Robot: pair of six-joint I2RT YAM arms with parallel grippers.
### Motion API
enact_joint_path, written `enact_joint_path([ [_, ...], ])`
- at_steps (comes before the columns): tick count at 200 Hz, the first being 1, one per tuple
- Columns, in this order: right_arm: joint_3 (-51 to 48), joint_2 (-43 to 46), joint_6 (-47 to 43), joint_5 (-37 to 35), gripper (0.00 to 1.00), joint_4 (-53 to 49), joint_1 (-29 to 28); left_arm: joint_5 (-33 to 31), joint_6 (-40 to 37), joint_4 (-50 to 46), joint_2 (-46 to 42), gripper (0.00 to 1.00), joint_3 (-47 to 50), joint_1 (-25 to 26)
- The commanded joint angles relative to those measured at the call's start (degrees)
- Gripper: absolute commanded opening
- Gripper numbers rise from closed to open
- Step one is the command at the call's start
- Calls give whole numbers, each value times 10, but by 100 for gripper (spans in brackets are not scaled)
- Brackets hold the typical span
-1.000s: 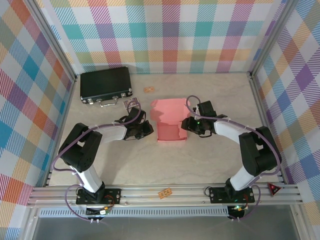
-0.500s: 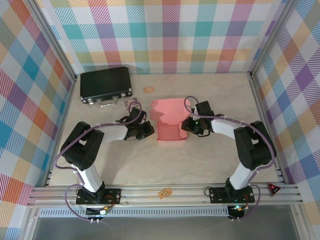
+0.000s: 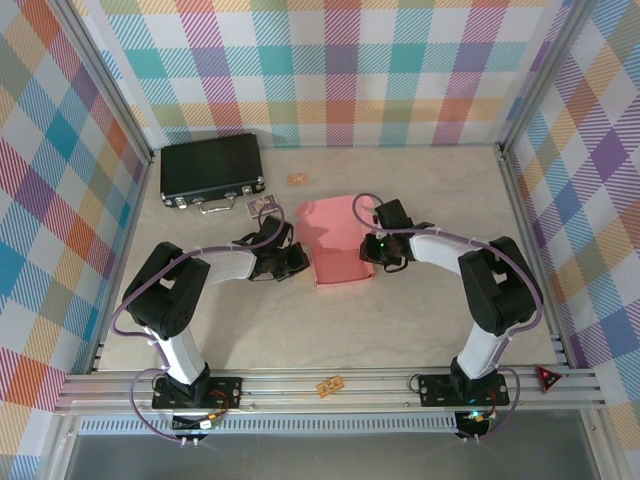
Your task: Fold the paper box
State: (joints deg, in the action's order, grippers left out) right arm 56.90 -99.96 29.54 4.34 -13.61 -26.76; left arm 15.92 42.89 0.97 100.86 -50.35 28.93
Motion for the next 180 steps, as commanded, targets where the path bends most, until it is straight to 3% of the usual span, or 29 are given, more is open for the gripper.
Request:
enact_joint_path([
  [1,15,-13,-13,-53,23,-42,-12,15,8,16,12,9,-8,-5],
  [180,88,-80,-13,-273,10,-163,-92,43,17,34,42,8,-13,-5],
])
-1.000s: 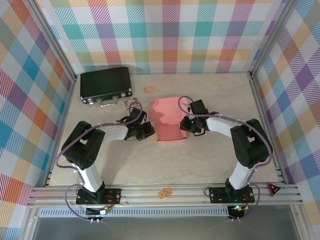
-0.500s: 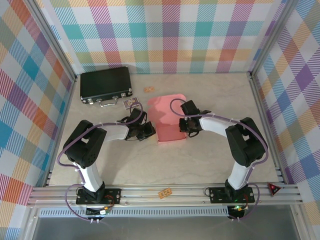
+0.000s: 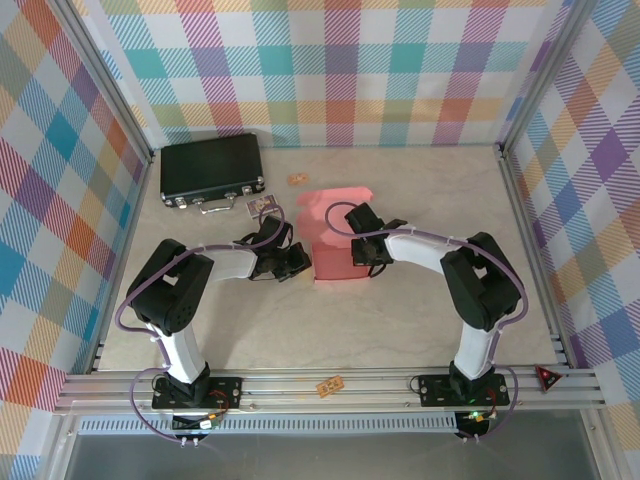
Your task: Fold the paper box
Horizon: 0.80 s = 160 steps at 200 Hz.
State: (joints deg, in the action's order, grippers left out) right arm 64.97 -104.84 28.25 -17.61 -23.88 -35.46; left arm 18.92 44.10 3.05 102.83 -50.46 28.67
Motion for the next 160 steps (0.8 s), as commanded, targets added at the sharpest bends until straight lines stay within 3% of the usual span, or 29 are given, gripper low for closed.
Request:
enact_joint_path([
  [1,8,-32,0,-55,10,-62,-5,13,5,13,23,8,-13,-2],
  [81,55,-83,21,-137,10,-138,-31,11,8,10,23,8,-11,-2],
  [160,51,-91,12,-92,13,-113,-32,19,6,12,19,8,-10,-2],
])
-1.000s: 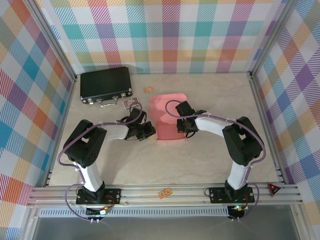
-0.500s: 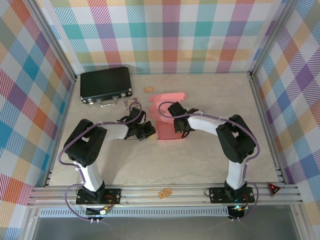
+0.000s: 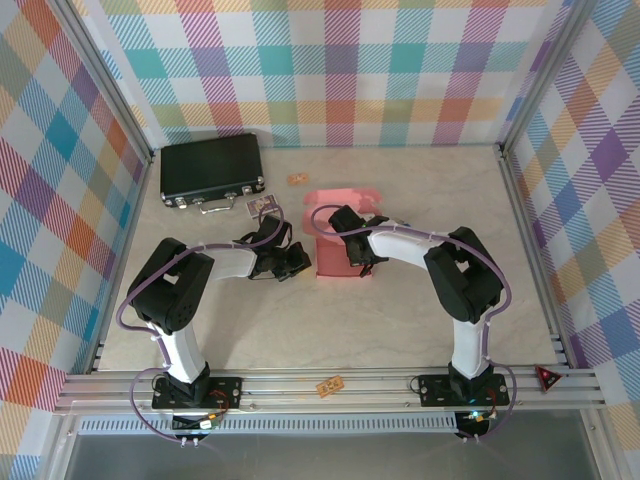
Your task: Fold the paper box
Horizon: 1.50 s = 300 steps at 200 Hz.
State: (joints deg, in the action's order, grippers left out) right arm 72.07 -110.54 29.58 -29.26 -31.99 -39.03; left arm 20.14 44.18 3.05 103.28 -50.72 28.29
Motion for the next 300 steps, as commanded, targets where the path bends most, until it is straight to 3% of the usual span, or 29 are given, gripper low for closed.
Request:
enact_joint_path([
  [1,-19,-34,-1,26,14,-33,4,8,6,13,15,8,-7,2],
  [114,-31,59,-10,62,32,-35,5,18,6,21,1,9,-1,2],
  [166,-39,57,-28,71,27,-25,6,51,3,59,5,9,1,11],
  [225,-4,16,-92,94,24,-6,7,31,16,57,-17,6,27,25],
  [300,-1,40,-116,108,30,-20,13,7,34,68,-30,7,59,32],
])
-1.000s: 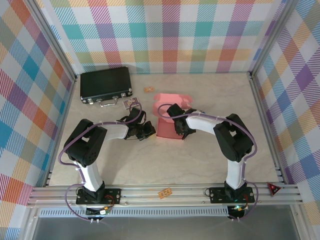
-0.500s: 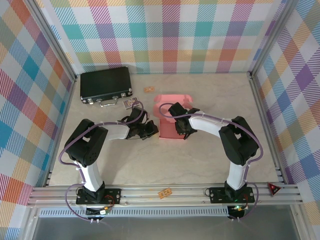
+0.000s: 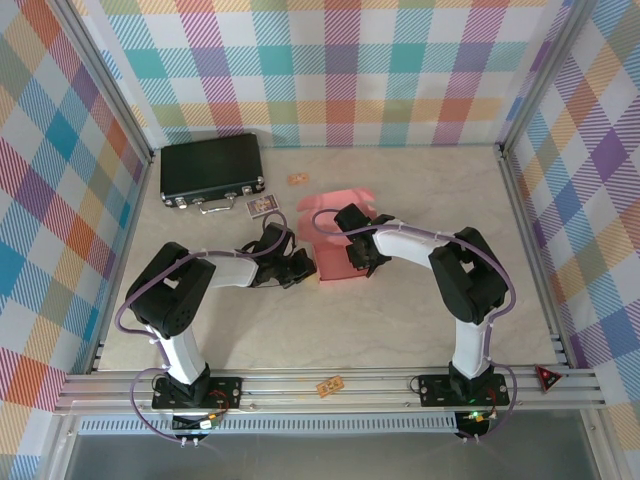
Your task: Fold the paper box
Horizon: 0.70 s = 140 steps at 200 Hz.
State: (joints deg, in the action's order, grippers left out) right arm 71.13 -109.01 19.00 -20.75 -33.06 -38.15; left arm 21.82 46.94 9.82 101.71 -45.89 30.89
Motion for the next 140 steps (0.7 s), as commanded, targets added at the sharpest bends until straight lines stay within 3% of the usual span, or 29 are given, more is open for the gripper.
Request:
enact_joint_path([
  [1,8,26,-10,23,30,-9,4,-10,6,0,-14,7,11,6],
  [140,-18,30,18,15,32,-37,6,-10,6,-4,-12,7,4,7],
])
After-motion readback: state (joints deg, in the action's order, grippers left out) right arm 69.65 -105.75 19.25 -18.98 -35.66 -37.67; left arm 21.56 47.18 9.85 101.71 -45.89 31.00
